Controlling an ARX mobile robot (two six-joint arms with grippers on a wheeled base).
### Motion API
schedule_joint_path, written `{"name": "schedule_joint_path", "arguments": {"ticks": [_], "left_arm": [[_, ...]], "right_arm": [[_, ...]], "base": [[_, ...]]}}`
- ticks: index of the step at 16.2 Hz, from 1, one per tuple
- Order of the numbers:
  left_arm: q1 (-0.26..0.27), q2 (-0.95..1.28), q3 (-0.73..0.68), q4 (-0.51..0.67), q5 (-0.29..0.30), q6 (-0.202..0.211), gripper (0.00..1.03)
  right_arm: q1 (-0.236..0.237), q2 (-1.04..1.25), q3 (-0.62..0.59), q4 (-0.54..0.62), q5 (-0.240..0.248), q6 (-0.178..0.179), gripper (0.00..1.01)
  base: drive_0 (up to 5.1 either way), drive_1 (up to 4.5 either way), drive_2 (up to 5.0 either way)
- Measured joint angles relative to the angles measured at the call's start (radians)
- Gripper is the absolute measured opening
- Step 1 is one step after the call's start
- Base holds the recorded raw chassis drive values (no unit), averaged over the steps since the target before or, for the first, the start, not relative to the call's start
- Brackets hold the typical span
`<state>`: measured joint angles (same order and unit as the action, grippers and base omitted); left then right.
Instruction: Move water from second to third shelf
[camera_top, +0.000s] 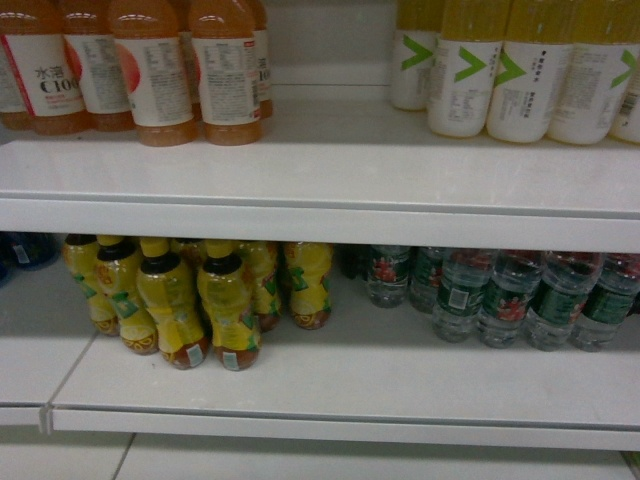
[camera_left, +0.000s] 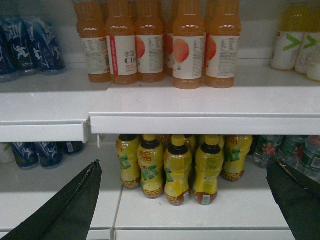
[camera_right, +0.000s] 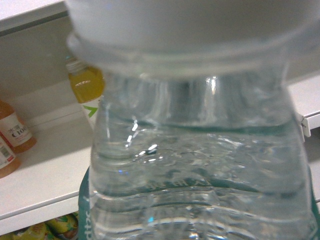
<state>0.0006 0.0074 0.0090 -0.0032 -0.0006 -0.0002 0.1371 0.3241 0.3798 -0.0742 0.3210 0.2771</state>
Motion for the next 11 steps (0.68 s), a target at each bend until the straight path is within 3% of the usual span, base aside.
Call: {"name": "schedule_joint_path", "arguments": {"ticks": [11], "left_arm": [[0.000,0.000,0.000,0.000,0.000,0.000,0.98]], "right_arm": [[0.000,-0.001,0.000,0.003,-0.001,0.000,0.43]], "base": [[-4.5,1.33,3.1]]}}
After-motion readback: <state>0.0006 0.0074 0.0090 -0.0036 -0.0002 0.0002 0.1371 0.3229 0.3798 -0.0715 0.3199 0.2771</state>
